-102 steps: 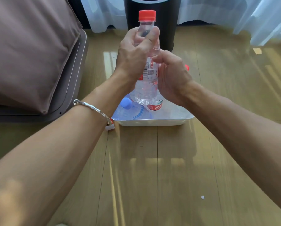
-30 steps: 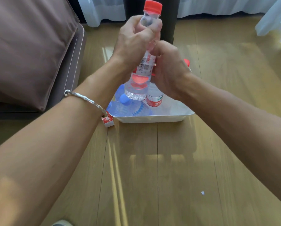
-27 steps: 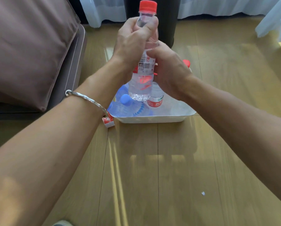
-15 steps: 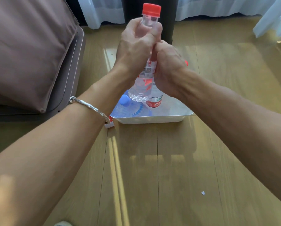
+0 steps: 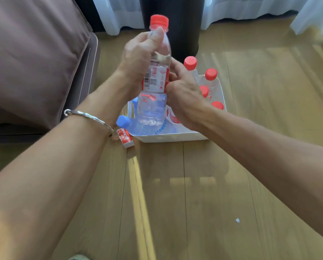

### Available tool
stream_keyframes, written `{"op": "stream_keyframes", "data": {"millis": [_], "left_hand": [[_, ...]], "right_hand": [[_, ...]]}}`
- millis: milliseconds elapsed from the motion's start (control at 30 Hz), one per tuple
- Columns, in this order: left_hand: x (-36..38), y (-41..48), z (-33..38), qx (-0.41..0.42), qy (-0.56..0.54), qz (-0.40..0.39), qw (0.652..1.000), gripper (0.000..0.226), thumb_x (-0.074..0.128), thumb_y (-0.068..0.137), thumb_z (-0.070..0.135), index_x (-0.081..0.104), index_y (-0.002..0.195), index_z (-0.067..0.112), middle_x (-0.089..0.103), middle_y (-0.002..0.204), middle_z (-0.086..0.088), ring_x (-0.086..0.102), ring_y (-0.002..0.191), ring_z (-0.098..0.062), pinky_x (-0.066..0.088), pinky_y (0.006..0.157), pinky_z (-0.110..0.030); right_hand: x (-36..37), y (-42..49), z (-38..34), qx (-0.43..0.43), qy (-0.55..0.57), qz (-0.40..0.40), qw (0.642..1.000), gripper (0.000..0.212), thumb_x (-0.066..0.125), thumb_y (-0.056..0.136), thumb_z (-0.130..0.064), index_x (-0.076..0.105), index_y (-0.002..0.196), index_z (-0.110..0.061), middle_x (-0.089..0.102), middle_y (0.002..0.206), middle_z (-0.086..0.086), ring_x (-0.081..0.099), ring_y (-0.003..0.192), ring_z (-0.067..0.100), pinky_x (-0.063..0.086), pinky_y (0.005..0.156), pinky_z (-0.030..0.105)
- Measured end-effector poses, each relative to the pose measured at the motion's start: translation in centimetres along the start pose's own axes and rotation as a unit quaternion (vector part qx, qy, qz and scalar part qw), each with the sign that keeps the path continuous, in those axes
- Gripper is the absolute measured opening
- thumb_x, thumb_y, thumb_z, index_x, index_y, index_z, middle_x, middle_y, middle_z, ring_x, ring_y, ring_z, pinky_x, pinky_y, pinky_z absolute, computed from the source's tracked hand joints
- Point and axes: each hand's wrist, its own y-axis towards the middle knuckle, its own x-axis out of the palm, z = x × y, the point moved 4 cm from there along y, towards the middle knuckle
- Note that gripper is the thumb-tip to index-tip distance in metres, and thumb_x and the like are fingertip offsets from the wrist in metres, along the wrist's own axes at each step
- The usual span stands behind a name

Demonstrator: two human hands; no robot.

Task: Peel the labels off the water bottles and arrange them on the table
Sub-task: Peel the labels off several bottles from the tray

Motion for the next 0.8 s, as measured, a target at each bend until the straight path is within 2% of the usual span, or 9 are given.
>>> {"op": "stream_keyframes", "data": {"millis": [67,133,233,333,400,533,633,700,800], "left_hand": [[-0.3,0.0,0.0,0.015,0.003,0.024,1.000,0.024,0.054,0.099,0.028,0.057,0.081,0.011,0.056,0.072,-0.004,0.057,0.062,-0.018,0.050,0.063,-0.031],[-0.2,0.0,0.4,0.031,-0.001,0.036,0.999,0.022,0.056,0.094,0.033,0.059,0.086,0.013,0.058,0.073,-0.003,0.059,0.066,-0.018,0.052,0.066,-0.034],[0.1,0.1,0.7,0.048,0.005,0.037,0.998,0.019,0.055,0.096,0.031,0.059,0.087,0.014,0.060,0.073,-0.002,0.061,0.066,-0.017,0.053,0.065,-0.031],[0.7,-0.2,0.6,0.050,-0.010,0.024,0.998,0.017,0.056,0.095,0.029,0.060,0.087,0.015,0.059,0.076,-0.005,0.061,0.069,-0.019,0.052,0.066,-0.032],[0.8,-0.3,0.4,0.043,-0.019,0.025,0.999,0.017,0.054,0.097,0.028,0.060,0.087,0.015,0.059,0.076,-0.004,0.060,0.069,-0.020,0.052,0.067,-0.034],[1.0,-0.4,0.6,0.045,-0.020,0.038,0.998,0.017,0.053,0.099,0.026,0.061,0.089,0.015,0.060,0.075,-0.002,0.061,0.069,-0.018,0.053,0.068,-0.035],[1.4,-0.6,0.6,0.057,-0.003,0.045,0.997,0.016,0.057,0.092,0.032,0.062,0.091,0.017,0.062,0.079,-0.001,0.064,0.075,-0.021,0.054,0.074,-0.039],[1.7,-0.7,0.7,0.070,0.018,0.045,0.996,0.017,0.059,0.085,0.037,0.063,0.089,0.021,0.063,0.079,0.002,0.064,0.079,-0.021,0.054,0.077,-0.040],[2.4,-1.0,0.7,0.092,0.040,0.028,0.994,0.012,0.059,0.084,0.034,0.063,0.090,0.025,0.063,0.082,0.004,0.065,0.084,-0.019,0.055,0.083,-0.042]], "right_hand": [[0.2,0.4,-0.9,0.001,-0.005,-0.015,1.000,0.041,0.040,0.088,0.008,0.055,0.123,-0.007,0.065,0.094,0.010,0.065,0.094,0.024,0.058,0.083,0.040],[0.3,0.6,-1.7,-0.006,-0.002,-0.035,0.999,0.035,0.040,0.089,-0.008,0.057,0.118,0.001,0.064,0.091,0.010,0.064,0.088,0.020,0.057,0.079,0.038],[0.1,0.7,-2.3,-0.017,0.011,-0.030,0.999,0.025,0.037,0.102,-0.013,0.058,0.110,-0.004,0.067,0.083,0.001,0.068,0.078,0.009,0.057,0.071,0.027],[-0.4,0.7,-2.1,-0.028,-0.004,-0.020,0.999,0.031,0.048,0.101,-0.020,0.054,0.125,0.000,0.067,0.100,0.010,0.069,0.094,0.022,0.058,0.084,0.039],[-0.9,0.6,-2.0,-0.025,-0.023,-0.023,0.999,0.037,0.050,0.100,-0.020,0.051,0.132,-0.001,0.067,0.105,0.011,0.068,0.099,0.024,0.057,0.089,0.041],[-0.9,0.6,-2.2,-0.030,-0.027,-0.034,0.999,0.030,0.048,0.093,-0.013,0.054,0.122,-0.007,0.065,0.098,0.007,0.065,0.093,0.019,0.057,0.086,0.038],[-0.7,1.0,-2.4,-0.017,-0.013,-0.005,1.000,0.022,0.042,0.097,-0.008,0.051,0.116,-0.009,0.062,0.090,0.006,0.062,0.088,0.020,0.056,0.087,0.045],[-0.6,1.3,-2.4,0.006,0.005,0.017,1.000,0.025,0.043,0.099,-0.008,0.049,0.123,-0.007,0.062,0.091,0.008,0.062,0.092,0.025,0.054,0.093,0.053],[-0.8,1.6,-2.3,0.035,0.028,0.044,0.998,0.036,0.046,0.098,-0.008,0.044,0.134,-0.003,0.062,0.094,0.013,0.064,0.096,0.031,0.054,0.093,0.054]]}}
